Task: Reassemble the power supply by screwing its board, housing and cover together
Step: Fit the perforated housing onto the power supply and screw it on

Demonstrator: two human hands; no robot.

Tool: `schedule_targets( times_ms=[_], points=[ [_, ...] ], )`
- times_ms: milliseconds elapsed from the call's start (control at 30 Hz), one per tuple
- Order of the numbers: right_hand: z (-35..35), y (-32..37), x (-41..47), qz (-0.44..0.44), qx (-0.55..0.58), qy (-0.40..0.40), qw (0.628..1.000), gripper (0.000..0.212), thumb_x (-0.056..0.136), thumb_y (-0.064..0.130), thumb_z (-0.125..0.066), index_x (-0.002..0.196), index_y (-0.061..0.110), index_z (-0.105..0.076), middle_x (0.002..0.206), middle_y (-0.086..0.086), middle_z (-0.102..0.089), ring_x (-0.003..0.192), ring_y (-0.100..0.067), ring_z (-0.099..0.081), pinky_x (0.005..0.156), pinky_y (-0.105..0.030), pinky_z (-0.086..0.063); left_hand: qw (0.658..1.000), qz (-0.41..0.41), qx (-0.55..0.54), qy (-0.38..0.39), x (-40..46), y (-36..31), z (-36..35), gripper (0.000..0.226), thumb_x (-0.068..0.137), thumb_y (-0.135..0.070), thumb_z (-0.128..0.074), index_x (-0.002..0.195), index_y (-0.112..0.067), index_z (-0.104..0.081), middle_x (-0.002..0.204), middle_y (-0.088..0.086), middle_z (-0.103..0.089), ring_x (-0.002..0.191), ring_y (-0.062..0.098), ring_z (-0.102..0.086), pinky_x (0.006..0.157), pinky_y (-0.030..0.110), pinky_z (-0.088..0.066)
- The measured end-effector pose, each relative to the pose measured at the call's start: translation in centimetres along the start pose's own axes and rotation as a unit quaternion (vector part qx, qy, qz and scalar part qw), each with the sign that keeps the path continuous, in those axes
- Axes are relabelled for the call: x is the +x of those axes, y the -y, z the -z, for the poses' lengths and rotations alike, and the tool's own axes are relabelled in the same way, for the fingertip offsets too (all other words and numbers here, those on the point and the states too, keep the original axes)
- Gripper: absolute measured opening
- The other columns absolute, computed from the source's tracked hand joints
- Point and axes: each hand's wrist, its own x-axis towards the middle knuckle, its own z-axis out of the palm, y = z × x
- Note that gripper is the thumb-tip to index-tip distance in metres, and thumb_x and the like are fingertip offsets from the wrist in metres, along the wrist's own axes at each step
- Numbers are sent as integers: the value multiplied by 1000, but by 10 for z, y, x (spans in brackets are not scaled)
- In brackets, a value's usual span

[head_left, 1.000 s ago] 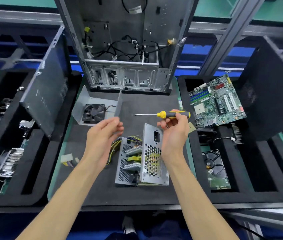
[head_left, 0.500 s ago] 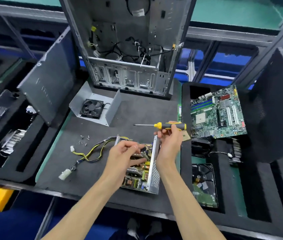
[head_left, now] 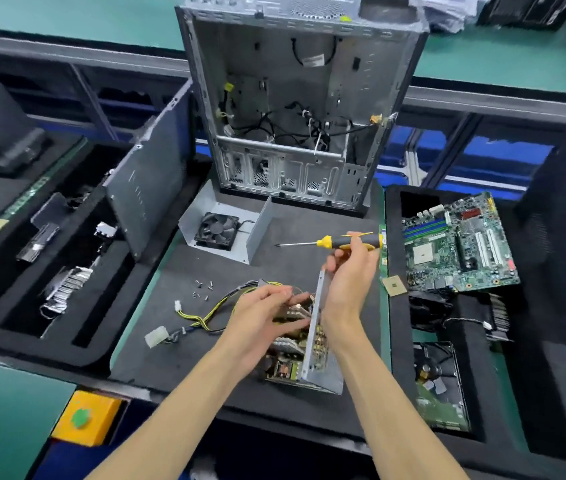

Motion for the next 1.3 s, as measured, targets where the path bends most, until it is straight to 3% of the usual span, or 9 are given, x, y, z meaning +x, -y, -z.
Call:
schedule_targets(
  times_ms=[100, 233, 600, 733, 867, 967, 1133, 1300],
  points=[
    [-17, -3, -8, 13, -18, 0, 1000, 17, 107, 19, -44, 91, 20, -46, 69, 5, -43, 56, -10, -36, 50, -19, -35, 999, 18, -23, 25, 2, -6, 15, 6, 97, -1, -58, 101, 0, -61, 98, 20, -57, 114, 29, -68, 75, 47, -60],
    [-31, -10, -11, 30, -73, 17, 997, 14, 108, 22, -43, 95, 18, -46, 71, 3, -45, 56, -9, -37, 49, -17, -36, 997, 45, -52, 43, 8, -12, 28, 5, 96, -5, -61, 92, -2, -63, 91, 15, -59, 115, 27, -68, 74, 47, -60],
    [-1, -2, 11, 4, -90, 12, 996, 12, 107, 22, -44, 96, 17, -45, 78, 0, -50, 58, -8, -37, 51, -18, -36, 997, 49, -41, 47, 19, 3, 9, 9, 90, -6, -67, 83, 0, -67, 89, 17, -66, 113, 33, -68, 83, 58, -57],
    [-7, 0, 9, 25, -87, 35, 995, 13, 106, 25, -46, 96, 18, -47, 66, 13, -51, 55, -8, -38, 49, -17, -37, 995, 69, -57, 30, 23, 8, 8, 7, 90, -7, -68, 89, -1, -65, 86, 13, -66, 100, 25, -72, 82, 53, -58],
    [-10, -7, 9, 50, -103, 60, 992, 13, 106, 25, -46, 94, 22, -49, 69, 13, -56, 57, -9, -40, 53, -21, -38, 994, 87, -62, 21, 32, 17, 5, 9, 86, -11, -70, 91, -4, -70, 83, 10, -66, 81, 20, -68, 77, 44, -59],
    [-6, -9, 12, 74, -121, 82, 987, 12, 106, 25, -45, 95, 23, -48, 70, 15, -63, 58, -8, -42, 56, -23, -40, 994, 87, -57, 17, 37, 26, -1, 23, 84, -13, -72, 103, 1, -69, 92, 13, -66, 91, 25, -62, 75, 36, -57],
    [14, -3, 21, 102, -121, 94, 983, 12, 106, 17, -44, 96, 20, -49, 69, 19, -61, 58, -3, -45, 55, -17, -42, 995, 81, -51, 14, 42, 47, -21, 37, 90, -10, -67, 120, 13, -64, 113, 25, -62, 108, 33, -57, 97, 45, -47],
    [39, 8, 35, 109, -117, 94, 983, 13, 107, 12, -43, 97, 17, -50, 69, 17, -62, 57, -1, -47, 55, -16, -42, 995, 86, -41, 12, 49, 66, -43, 35, 87, -12, -70, 115, 9, -68, 104, 20, -67, 105, 32, -59, 93, 43, -49]
  ],
)
